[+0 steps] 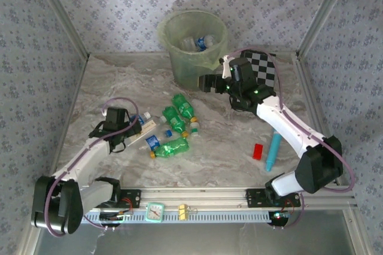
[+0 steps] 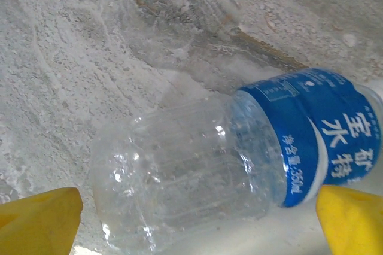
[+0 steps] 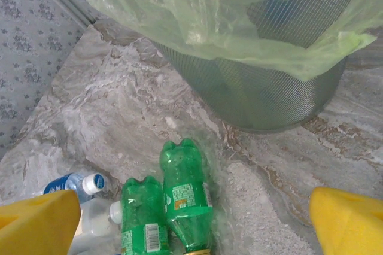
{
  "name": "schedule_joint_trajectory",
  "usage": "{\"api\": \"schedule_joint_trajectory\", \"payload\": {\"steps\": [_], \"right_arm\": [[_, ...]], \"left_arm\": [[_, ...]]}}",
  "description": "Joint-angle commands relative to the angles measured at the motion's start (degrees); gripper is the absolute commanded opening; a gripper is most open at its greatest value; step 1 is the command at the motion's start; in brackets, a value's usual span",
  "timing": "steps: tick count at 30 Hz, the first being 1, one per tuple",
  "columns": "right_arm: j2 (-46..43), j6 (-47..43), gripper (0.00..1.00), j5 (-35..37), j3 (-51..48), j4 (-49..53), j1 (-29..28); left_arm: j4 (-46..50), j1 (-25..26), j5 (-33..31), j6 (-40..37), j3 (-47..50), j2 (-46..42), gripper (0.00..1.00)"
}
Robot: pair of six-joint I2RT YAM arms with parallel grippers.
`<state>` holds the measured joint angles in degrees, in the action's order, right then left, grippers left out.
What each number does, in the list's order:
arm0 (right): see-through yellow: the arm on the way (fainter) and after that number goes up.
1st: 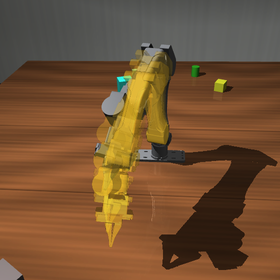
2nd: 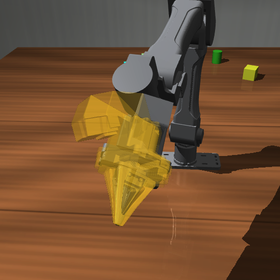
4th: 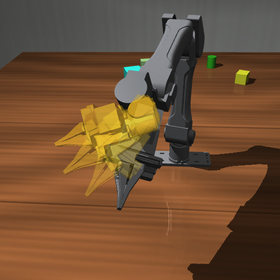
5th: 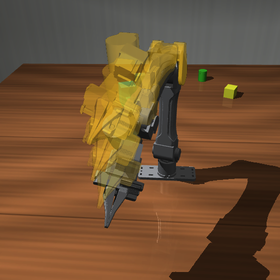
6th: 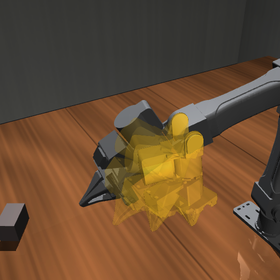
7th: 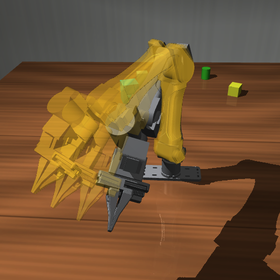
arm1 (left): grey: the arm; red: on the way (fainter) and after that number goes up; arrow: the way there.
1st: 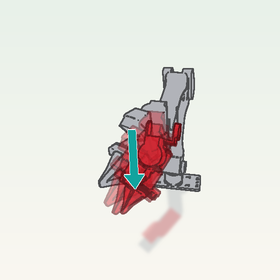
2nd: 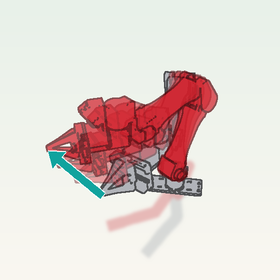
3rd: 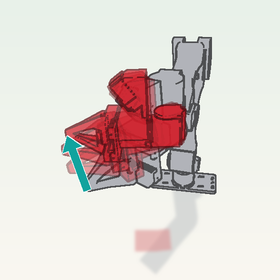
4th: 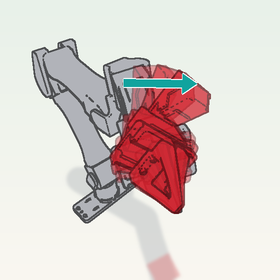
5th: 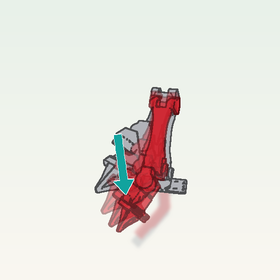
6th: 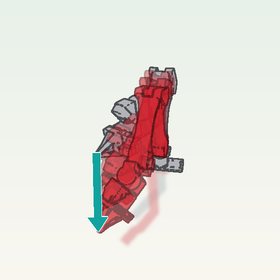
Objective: Put the plastic bottles in the bin
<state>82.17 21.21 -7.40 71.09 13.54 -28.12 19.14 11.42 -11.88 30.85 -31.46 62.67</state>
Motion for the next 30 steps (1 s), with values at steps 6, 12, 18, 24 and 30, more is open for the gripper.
{"api": "schedule_joint_trajectory", "payload": {"steps": [6, 12, 18, 24, 30], "right_arm": [[-1.05, -0.38, 1.00, 2.67, 2.21, -0.98, 0.23], [-1.50, -1.47, 1.00, 4.73, 2.35, 1.10, 0.34], [-3.47, -2.22, 1.00, 6.85, 1.38, 0.92, 0.67], [-4.08, -2.83, 1.00, 7.86, 1.35, 0.82, 1.13], [-4.22, -2.50, 1.00, 7.81, 0.68, 0.33, 1.22]], "left_arm": [[-1.92, -0.95, -2.27, -1.53, -5.63, 6.73, 1.00], [-5.78, -2.69, 1.99, -3.08, -8.03, 12.03, 1.00], [-8.96, -3.83, 7.06, -3.42, -10.03, 17.09, 1.00], [-8.94, -3.86, 9.67, -3.57, -12.51, 20.86, 1.00], [-6.86, -3.78, 12.58, -1.55, -13.66, 19.82, 1.00]]}}
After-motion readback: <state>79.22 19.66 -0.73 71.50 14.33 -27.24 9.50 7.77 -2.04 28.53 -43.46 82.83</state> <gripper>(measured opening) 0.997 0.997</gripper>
